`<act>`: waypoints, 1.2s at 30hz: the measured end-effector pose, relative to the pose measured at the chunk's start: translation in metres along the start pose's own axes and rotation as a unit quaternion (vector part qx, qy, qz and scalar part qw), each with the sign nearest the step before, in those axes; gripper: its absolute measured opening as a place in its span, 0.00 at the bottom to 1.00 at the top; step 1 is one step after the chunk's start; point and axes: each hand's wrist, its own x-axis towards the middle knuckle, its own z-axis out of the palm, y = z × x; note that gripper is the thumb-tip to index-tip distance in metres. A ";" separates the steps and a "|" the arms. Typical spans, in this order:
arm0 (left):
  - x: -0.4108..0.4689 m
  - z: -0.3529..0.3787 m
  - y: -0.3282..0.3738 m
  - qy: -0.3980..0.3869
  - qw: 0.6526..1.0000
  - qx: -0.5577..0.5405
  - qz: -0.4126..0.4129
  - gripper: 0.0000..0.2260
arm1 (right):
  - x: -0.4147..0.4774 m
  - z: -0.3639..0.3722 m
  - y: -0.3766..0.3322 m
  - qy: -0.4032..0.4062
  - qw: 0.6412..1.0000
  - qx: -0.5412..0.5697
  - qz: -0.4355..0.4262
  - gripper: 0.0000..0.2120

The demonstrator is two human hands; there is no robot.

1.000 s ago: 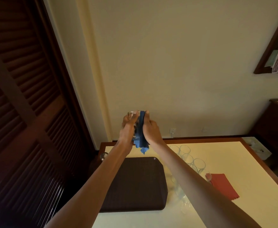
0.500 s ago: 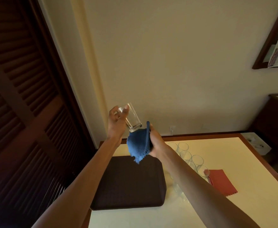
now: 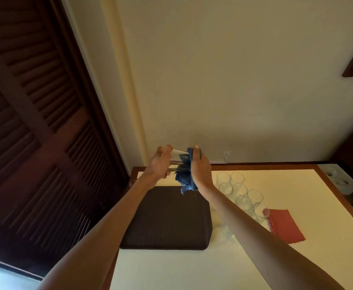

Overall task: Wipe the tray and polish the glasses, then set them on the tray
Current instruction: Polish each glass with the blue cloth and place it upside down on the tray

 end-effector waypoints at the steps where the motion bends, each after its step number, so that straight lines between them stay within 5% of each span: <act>1: -0.001 0.003 -0.002 0.004 1.000 0.000 -0.024 0.21 | -0.002 0.000 0.004 0.002 0.999 -0.015 -0.047 0.19; 5: -0.008 0.015 -0.016 0.058 0.996 0.065 0.026 0.19 | 0.002 -0.008 0.013 -0.036 0.995 -0.074 -0.053 0.19; 9: -0.018 0.024 -0.037 0.146 0.958 0.111 0.219 0.16 | 0.010 -0.024 0.005 -0.180 0.964 -0.040 0.193 0.20; 11: -0.019 0.027 -0.045 0.156 0.952 0.099 0.246 0.16 | 0.016 -0.026 0.008 -0.197 0.955 -0.055 0.214 0.26; 13: -0.017 0.030 -0.046 0.151 0.966 0.048 0.202 0.16 | 0.015 -0.020 0.016 -0.153 0.976 -0.093 0.127 0.26; 16: -0.009 0.029 -0.033 0.086 0.993 -0.072 -0.030 0.20 | 0.001 -0.014 0.019 -0.058 0.984 -0.158 -0.065 0.20; 18: -0.007 0.024 -0.028 0.050 0.992 -0.075 -0.091 0.21 | -0.001 -0.011 0.022 -0.046 0.982 -0.148 -0.109 0.17; 20: -0.004 0.019 -0.030 0.075 0.996 -0.038 -0.005 0.18 | 0.005 -0.007 0.022 -0.073 0.988 -0.127 -0.057 0.17; 23: -0.002 0.006 -0.038 0.142 0.969 0.026 0.200 0.12 | 0.012 0.000 0.001 -0.152 0.970 -0.004 0.188 0.17; 25: 0.005 -0.001 -0.043 0.148 0.956 0.042 0.249 0.12 | 0.014 0.005 -0.007 -0.155 0.957 0.013 0.243 0.17; 28: 0.018 -0.010 -0.035 0.097 0.989 -0.066 0.088 0.17 | 0.010 0.021 -0.008 -0.116 0.987 -0.058 0.098 0.24; 31: 0.025 -0.017 -0.022 0.007 0.989 -0.108 -0.099 0.21 | 0.006 0.029 -0.002 -0.034 0.990 -0.115 -0.069 0.19; 33: 0.026 -0.021 -0.018 0.023 0.996 -0.076 -0.046 0.20 | 0.012 0.032 -0.006 -0.068 0.995 -0.068 -0.037 0.20; 36: 0.028 -0.026 -0.026 0.109 0.982 -0.020 0.151 0.19 | 0.019 0.030 -0.028 -0.148 0.978 -0.042 0.141 0.22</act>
